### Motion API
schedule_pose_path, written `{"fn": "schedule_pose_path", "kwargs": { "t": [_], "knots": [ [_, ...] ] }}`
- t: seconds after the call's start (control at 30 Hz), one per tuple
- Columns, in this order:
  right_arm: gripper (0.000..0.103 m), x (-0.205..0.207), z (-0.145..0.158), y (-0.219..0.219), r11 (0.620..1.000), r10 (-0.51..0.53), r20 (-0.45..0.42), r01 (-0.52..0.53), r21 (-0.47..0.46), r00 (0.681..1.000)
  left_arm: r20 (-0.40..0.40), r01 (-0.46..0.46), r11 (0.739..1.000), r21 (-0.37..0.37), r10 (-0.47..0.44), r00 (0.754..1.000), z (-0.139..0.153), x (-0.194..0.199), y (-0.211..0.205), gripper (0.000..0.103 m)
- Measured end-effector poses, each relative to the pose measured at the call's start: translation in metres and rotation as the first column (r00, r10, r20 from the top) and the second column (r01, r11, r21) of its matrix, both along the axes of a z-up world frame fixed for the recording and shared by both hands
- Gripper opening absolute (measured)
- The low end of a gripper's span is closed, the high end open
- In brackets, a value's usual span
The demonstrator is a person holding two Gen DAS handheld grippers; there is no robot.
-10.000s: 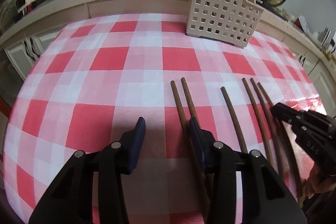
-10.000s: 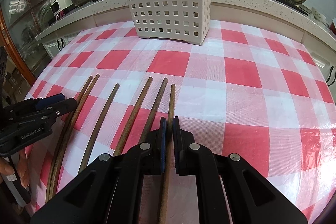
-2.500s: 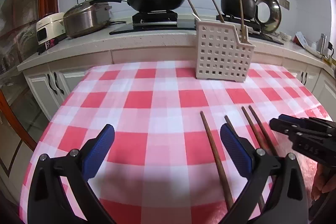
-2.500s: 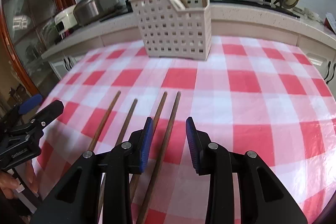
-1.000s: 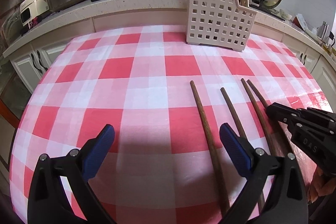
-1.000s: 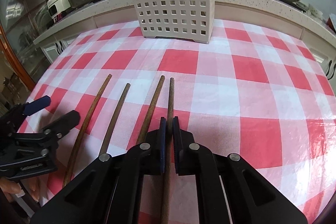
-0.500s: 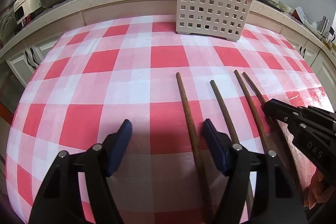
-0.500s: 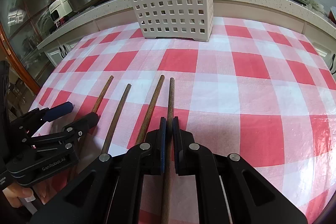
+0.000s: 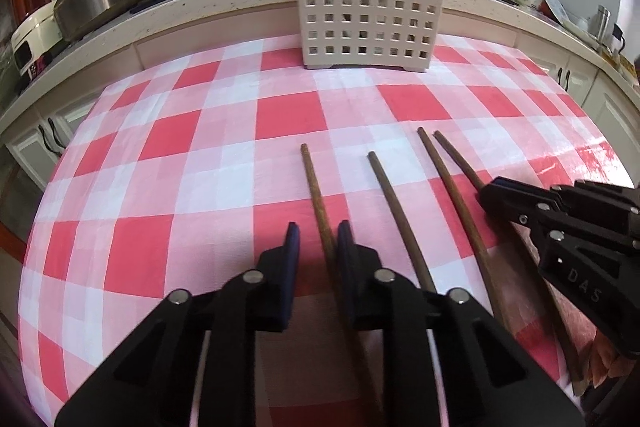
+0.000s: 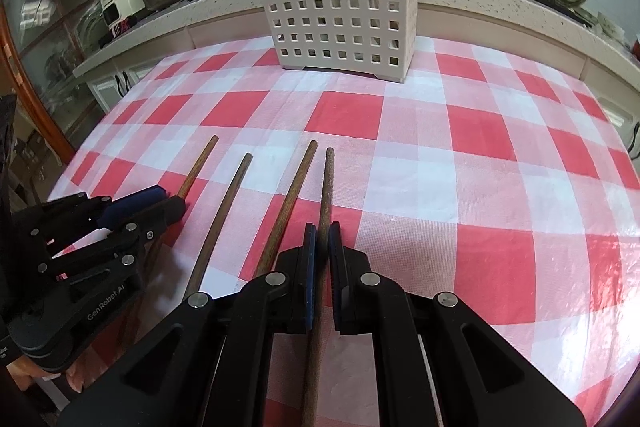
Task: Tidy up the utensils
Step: 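Close the right gripper on a brown chopstick while the left gripper closes on another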
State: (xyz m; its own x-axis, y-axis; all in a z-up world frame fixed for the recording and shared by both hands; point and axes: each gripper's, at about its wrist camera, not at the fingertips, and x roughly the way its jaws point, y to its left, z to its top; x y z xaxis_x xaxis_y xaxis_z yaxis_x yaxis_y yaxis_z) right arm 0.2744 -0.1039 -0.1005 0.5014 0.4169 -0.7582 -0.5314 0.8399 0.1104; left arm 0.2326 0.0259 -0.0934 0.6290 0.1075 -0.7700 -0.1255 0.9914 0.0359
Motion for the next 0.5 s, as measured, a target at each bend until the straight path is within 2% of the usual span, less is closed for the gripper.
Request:
{"fn": "schedule_pose_path", "kwargs": {
  "t": [0.27,0.5],
  "knots": [
    [0.007,0.000,0.001,0.015,0.993,0.056,0.046,-0.051,-0.108,0.997,0.001,0.010,1.000,-0.012,-0.010,1.000,0.000,0.001,0.001,0.018],
    [0.007,0.003,0.001,0.010,0.994,0.072,0.030,-0.070,-0.083,0.997,0.005,0.028,0.999,-0.032,-0.027,1.000,0.000,0.001,0.003,0.008]
  ]
}}
